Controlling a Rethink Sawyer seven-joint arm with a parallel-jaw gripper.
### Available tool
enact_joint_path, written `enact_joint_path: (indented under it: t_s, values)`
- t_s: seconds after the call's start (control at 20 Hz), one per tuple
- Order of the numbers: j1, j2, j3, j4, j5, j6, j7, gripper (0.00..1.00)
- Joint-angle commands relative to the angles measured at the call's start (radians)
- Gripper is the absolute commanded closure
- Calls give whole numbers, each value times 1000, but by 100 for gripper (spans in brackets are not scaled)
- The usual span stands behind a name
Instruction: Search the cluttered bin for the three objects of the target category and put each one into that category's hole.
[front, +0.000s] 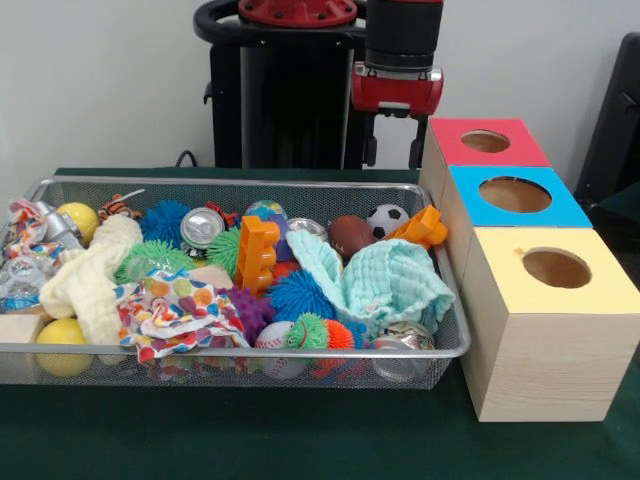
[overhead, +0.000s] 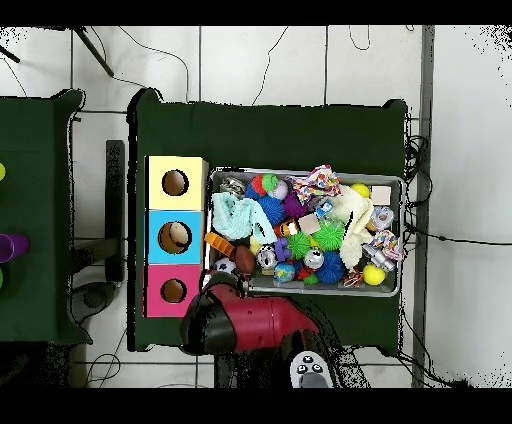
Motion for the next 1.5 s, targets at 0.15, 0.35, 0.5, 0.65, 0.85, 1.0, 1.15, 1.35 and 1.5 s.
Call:
enact_joint_path:
  t_s: [0.15, 0.35, 0.5, 0.65, 0.85, 1.0, 1.15, 1.35, 1.5]
  values:
    - [-28, 43, -10, -102, 27, -35, 128, 0]
    - [-26, 112, -6, -124, 26, -50, 126, 0]
    - [-35, 142, 12, -130, 21, -61, 122, 0]
    - [-22, 158, 16, -126, 30, -54, 131, 0]
    - [-9, 190, 37, -126, 26, -61, 129, 0]
    - [16, 175, 65, -120, 45, -19, 130, 0]
    - [19, 177, 84, -84, 52, -19, 141, 0]
    - [-9, 116, 119, 23, 44, -33, 157, 0]
    - [-16, 72, 97, 110, 29, -98, 194, 0]
